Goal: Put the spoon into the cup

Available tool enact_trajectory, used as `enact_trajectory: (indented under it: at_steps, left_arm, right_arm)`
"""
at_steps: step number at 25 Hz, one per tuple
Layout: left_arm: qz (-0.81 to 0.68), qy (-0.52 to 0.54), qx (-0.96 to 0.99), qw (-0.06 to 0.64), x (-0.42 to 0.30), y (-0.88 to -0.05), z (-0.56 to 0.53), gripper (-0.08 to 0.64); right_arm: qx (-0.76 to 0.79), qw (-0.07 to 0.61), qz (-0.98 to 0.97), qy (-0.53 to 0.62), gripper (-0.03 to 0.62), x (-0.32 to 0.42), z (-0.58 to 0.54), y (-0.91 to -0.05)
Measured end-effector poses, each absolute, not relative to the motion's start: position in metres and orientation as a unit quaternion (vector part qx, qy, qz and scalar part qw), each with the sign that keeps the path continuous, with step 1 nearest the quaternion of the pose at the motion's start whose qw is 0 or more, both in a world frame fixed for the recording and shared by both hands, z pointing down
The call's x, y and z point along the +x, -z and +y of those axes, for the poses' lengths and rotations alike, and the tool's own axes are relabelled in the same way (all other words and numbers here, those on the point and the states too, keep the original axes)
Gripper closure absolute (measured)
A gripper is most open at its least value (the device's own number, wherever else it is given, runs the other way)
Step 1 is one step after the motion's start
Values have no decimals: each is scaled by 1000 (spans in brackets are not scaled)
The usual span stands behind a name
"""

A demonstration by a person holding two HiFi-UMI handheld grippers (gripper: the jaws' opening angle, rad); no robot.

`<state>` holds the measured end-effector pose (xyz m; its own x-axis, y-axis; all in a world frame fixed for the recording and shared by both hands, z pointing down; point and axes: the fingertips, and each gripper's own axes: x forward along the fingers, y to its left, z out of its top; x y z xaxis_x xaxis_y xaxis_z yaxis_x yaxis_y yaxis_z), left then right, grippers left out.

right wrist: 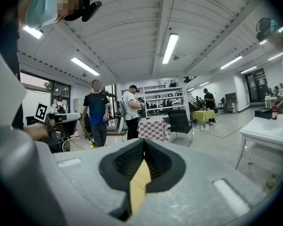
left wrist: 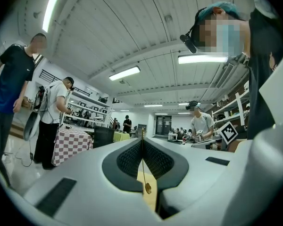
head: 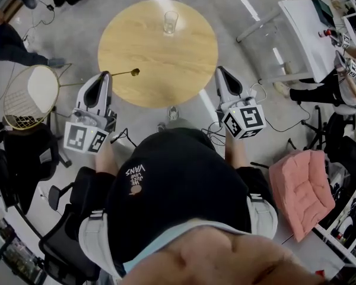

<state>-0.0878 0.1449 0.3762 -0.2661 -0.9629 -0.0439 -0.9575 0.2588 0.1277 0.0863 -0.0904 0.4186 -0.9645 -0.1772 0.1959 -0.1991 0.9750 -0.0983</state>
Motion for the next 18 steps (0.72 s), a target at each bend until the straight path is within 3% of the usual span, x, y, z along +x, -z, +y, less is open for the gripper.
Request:
enact_trajectory:
  at_steps: [18]
  left_arm:
    - [-807,59,587,17,-126,-375,74,556]
  right_arm:
    - [65,95,-992,-60,594,45,-162,-425]
